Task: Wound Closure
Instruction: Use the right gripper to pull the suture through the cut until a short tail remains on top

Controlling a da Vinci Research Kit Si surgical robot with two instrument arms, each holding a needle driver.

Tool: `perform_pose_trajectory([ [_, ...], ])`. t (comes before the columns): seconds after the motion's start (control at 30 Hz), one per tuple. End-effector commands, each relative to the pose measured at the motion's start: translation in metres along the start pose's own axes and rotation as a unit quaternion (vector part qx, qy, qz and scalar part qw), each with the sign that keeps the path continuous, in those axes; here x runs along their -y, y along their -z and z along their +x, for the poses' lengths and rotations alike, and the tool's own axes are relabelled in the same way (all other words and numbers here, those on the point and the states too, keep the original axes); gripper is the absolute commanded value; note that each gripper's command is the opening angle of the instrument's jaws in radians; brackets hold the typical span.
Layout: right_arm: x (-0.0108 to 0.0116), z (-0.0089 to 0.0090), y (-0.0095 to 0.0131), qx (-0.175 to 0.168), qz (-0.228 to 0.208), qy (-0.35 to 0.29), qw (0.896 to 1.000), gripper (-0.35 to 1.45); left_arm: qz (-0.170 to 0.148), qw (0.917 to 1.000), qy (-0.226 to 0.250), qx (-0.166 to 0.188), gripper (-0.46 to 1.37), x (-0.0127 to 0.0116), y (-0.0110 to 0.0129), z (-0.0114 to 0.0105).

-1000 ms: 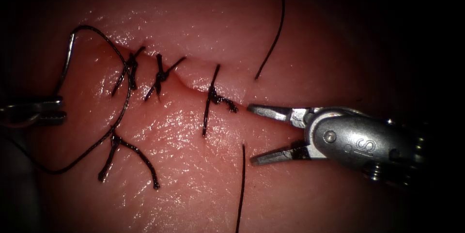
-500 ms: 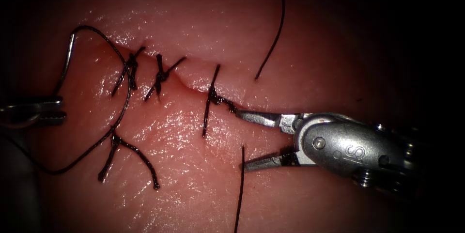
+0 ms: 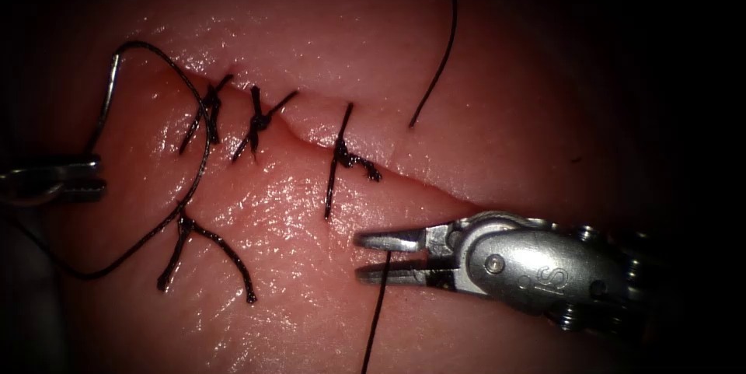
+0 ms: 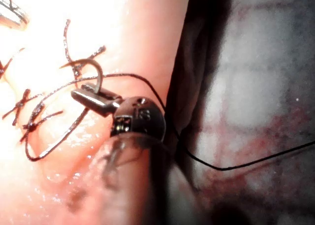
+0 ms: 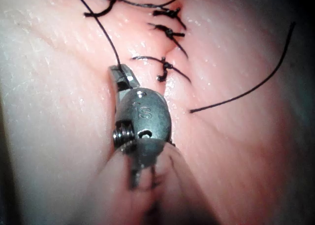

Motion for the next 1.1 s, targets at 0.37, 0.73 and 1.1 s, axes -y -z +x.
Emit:
perform_pose_trajectory([
  [0.37, 0.0002, 0.0004, 0.0000, -0.001, 0.005, 0.002, 1.000, -0.35, -0.004, 1.0000, 0.000, 0.000, -0.35, 0.0000, 0.0000, 0.0000],
  [0.73, 0.0002, 0.0005, 0.0001, -0.001, 0.006, 0.002, 1.000, -0.35, -0.004, 1.0000, 0.000, 0.000, -0.35, -0.0001, -0.0001, 0.0001],
  [1.1, 0.0005, 0.0009, 0.0003, -0.002, 0.007, 0.002, 1.000, -0.35, -0.004, 1.0000, 0.000, 0.000, -0.35, 0.0000, -0.0001, 0.0001],
])
